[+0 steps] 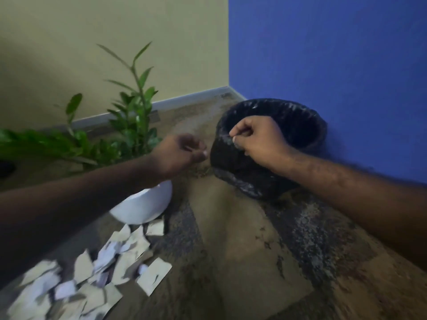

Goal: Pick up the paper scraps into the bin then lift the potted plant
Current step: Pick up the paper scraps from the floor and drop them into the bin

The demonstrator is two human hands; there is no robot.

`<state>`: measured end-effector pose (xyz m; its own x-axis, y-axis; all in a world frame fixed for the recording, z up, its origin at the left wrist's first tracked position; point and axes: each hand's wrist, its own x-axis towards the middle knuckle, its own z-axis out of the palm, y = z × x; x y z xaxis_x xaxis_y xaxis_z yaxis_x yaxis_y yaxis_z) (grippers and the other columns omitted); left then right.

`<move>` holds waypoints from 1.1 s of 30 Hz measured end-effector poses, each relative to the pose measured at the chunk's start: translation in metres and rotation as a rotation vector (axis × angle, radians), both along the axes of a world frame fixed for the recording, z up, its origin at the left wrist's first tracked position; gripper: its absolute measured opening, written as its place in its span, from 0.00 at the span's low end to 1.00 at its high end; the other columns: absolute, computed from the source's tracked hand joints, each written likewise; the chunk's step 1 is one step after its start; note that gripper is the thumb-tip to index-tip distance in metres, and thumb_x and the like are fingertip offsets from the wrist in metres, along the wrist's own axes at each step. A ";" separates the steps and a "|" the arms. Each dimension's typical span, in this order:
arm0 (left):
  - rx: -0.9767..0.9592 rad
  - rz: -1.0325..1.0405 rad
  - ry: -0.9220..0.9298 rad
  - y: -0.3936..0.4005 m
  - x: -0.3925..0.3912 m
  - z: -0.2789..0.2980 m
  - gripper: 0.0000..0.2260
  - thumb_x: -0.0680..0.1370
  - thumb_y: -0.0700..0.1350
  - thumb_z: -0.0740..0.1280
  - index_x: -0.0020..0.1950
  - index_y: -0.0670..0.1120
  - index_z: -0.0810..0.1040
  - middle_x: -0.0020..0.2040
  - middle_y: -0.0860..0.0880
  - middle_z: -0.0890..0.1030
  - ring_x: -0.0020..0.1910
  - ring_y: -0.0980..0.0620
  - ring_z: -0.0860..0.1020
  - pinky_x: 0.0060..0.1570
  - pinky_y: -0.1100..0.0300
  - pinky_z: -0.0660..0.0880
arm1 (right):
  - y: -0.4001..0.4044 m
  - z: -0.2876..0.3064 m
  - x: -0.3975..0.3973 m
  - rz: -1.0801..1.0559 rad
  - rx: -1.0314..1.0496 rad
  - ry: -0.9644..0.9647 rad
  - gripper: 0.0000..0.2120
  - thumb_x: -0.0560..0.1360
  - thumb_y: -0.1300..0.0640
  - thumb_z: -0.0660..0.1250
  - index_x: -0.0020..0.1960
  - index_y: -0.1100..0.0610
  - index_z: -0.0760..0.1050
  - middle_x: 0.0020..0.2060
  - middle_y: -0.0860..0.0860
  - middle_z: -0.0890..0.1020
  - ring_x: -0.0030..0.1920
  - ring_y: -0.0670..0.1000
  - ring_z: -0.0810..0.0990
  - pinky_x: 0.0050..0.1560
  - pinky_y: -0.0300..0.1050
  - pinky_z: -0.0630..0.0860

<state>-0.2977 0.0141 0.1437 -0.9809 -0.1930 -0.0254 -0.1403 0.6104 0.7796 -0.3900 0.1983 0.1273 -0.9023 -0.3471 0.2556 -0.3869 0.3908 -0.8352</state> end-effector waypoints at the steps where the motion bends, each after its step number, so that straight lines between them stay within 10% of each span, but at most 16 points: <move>1: -0.047 -0.014 -0.043 -0.015 0.019 -0.009 0.03 0.74 0.45 0.72 0.47 0.48 0.82 0.44 0.54 0.84 0.41 0.60 0.80 0.39 0.70 0.73 | -0.010 -0.004 0.012 0.069 0.030 0.014 0.08 0.71 0.65 0.71 0.39 0.52 0.80 0.29 0.45 0.79 0.26 0.37 0.75 0.28 0.29 0.71; 11: -0.196 0.294 -0.361 -0.115 0.178 -0.128 0.06 0.69 0.50 0.75 0.43 0.54 0.80 0.35 0.57 0.83 0.32 0.56 0.82 0.35 0.63 0.73 | -0.079 -0.081 0.095 0.496 0.385 -0.064 0.05 0.69 0.63 0.71 0.44 0.57 0.83 0.31 0.45 0.79 0.28 0.38 0.74 0.34 0.30 0.69; 18: -0.451 0.269 -0.341 -0.163 0.197 -0.188 0.27 0.66 0.48 0.76 0.65 0.50 0.75 0.60 0.46 0.75 0.58 0.43 0.75 0.53 0.55 0.72 | -0.103 -0.137 0.122 0.837 0.816 0.008 0.43 0.64 0.50 0.78 0.73 0.47 0.60 0.67 0.51 0.68 0.63 0.51 0.72 0.62 0.39 0.69; 24: -0.497 0.063 -0.584 -0.187 0.169 -0.209 0.50 0.63 0.62 0.76 0.78 0.57 0.53 0.80 0.47 0.48 0.78 0.40 0.53 0.73 0.43 0.57 | -0.142 -0.169 0.149 0.918 0.922 0.187 0.52 0.62 0.52 0.77 0.76 0.44 0.48 0.71 0.51 0.57 0.69 0.60 0.65 0.64 0.54 0.72; 33: -0.386 0.144 -0.387 -0.193 0.174 -0.218 0.22 0.69 0.43 0.74 0.63 0.50 0.78 0.61 0.45 0.76 0.62 0.44 0.75 0.59 0.58 0.71 | -0.192 -0.199 0.177 0.937 0.993 0.271 0.43 0.66 0.52 0.77 0.74 0.47 0.58 0.66 0.56 0.65 0.67 0.61 0.63 0.60 0.57 0.74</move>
